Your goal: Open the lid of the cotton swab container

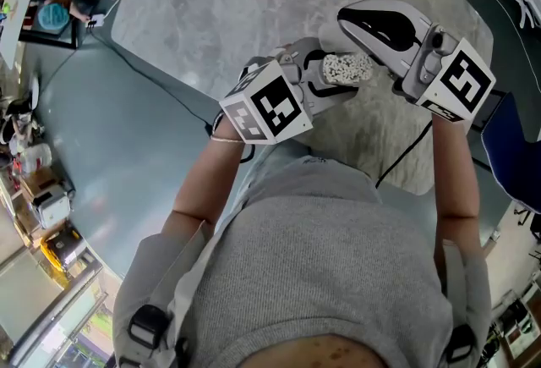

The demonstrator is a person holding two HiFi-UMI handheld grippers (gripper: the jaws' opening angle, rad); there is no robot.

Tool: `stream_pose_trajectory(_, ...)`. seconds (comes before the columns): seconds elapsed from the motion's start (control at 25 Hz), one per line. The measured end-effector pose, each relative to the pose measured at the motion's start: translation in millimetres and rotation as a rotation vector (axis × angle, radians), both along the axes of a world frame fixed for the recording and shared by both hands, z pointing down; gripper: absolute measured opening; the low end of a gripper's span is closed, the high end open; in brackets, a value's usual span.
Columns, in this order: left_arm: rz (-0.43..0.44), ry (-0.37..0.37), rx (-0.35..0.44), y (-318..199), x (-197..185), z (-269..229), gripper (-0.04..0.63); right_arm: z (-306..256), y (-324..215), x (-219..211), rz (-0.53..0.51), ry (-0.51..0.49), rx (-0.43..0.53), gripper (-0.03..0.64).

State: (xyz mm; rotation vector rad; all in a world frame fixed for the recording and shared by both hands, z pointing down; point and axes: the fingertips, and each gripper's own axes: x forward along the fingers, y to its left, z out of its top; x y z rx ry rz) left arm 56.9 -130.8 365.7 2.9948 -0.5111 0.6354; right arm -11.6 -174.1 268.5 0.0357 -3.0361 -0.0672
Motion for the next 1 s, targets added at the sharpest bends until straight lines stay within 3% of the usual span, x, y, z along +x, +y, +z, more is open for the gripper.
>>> stream_pose_trajectory(0.52,-0.025,0.034,-0.004,-5.9,-0.4,3.0,0.210,1.1,-5.0,3.6,0.039,-0.020,-0.012,0.014)
stream_pose_trajectory(1.0,-0.041,0.022,-0.011,-19.5,-5.0,24.6,0.212,-14.2,-6.2,21.8,0.115,-0.068,0.003,0.011)
